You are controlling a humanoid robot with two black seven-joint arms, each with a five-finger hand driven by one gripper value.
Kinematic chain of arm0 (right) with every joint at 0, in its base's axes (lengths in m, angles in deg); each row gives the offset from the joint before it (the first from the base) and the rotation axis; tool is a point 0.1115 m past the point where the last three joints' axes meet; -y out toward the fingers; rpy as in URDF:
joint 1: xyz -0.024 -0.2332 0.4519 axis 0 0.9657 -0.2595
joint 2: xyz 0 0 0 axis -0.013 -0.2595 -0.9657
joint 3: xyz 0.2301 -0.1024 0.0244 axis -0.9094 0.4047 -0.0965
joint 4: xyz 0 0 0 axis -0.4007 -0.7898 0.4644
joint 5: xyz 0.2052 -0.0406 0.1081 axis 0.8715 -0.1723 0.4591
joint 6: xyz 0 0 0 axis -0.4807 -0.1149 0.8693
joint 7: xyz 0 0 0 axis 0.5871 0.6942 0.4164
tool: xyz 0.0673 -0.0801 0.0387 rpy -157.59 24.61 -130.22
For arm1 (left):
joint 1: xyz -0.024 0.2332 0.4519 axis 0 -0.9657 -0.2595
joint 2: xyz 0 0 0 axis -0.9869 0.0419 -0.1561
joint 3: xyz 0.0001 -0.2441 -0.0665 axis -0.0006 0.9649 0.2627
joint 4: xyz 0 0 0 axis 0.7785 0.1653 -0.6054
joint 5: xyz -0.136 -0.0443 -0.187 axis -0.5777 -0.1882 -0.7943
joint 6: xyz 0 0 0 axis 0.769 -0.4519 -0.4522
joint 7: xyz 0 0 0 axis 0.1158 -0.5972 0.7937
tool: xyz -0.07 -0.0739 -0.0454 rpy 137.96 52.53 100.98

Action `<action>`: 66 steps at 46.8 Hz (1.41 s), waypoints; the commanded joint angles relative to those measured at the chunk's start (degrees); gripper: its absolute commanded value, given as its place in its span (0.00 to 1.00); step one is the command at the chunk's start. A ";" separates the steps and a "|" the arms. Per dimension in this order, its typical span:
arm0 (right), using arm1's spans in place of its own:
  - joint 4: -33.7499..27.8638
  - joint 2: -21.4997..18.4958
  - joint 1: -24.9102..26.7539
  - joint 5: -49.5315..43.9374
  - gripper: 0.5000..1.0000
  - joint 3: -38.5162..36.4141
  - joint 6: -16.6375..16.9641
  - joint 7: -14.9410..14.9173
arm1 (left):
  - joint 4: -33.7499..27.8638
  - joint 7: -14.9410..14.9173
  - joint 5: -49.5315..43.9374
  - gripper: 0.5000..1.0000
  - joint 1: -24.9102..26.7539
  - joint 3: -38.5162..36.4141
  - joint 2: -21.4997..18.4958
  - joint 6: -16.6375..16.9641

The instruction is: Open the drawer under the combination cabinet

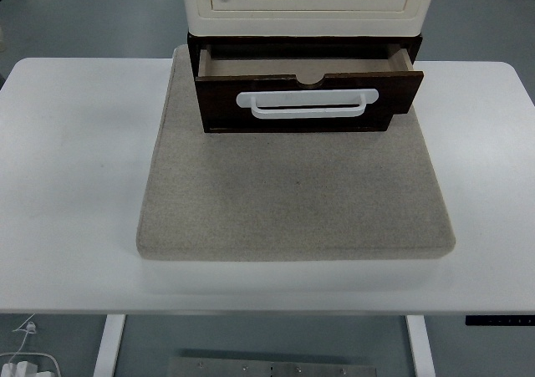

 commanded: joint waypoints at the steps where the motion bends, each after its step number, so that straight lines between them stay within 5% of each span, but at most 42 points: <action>1: 0.00 0.00 0.01 0.12 0.86 0.09 0.00 0.03 | 1.07 -0.12 -0.02 1.00 -0.94 -0.97 0.91 -0.81; 22: 0.00 0.00 0.53 0.30 0.86 0.18 0.09 0.03 | 1.33 1.20 -0.02 1.00 -10.87 -1.32 1.88 -18.20; 35: 0.00 0.00 0.62 0.30 0.86 0.09 0.18 -0.05 | 5.73 8.05 -4.93 1.00 -12.02 -1.32 1.97 -25.50; 42: 0.00 0.00 0.88 0.30 0.86 0.00 0.09 -0.05 | 5.90 8.49 -5.37 1.00 -12.02 -1.23 2.06 -25.51; 51: 0.00 0.00 0.88 0.38 0.86 0.00 0.09 -0.05 | 8.80 7.97 -5.90 1.00 -11.41 -1.67 5.57 -21.64; 66: 0.00 0.00 1.06 0.56 0.86 -0.09 0.09 -0.05 | 8.98 9.99 -6.26 1.00 -11.49 -1.23 8.21 -21.46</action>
